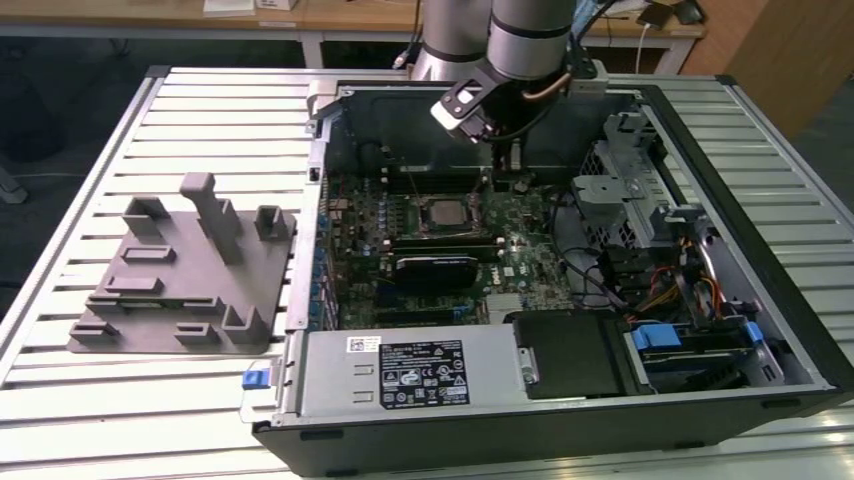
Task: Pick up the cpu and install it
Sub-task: 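Close the cpu cover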
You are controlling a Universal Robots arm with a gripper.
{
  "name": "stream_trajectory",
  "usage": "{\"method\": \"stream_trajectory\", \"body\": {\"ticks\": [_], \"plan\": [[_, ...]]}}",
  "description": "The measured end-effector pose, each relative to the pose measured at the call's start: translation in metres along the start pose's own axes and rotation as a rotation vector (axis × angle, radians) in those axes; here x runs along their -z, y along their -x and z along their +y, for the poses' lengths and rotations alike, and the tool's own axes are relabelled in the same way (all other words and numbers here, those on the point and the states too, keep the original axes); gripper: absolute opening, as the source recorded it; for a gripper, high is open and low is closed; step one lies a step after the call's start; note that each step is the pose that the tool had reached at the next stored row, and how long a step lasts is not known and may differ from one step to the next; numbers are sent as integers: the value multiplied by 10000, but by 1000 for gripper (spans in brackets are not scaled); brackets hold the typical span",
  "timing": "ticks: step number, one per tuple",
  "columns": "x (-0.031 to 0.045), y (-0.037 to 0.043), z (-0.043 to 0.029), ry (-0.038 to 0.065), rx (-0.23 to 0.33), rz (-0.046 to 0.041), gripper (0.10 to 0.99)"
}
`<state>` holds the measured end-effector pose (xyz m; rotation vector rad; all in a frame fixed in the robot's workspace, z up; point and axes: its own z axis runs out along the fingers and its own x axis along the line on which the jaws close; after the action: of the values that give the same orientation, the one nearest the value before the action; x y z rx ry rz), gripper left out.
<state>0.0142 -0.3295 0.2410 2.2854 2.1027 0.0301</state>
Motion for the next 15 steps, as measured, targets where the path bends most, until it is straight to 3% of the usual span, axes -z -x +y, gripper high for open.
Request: {"method": "stream_trajectory", "body": {"ticks": [6,15], "plan": [[4,4,-135,8,-1,5,106],[3,5,-176,7,-1,5,106]]}}
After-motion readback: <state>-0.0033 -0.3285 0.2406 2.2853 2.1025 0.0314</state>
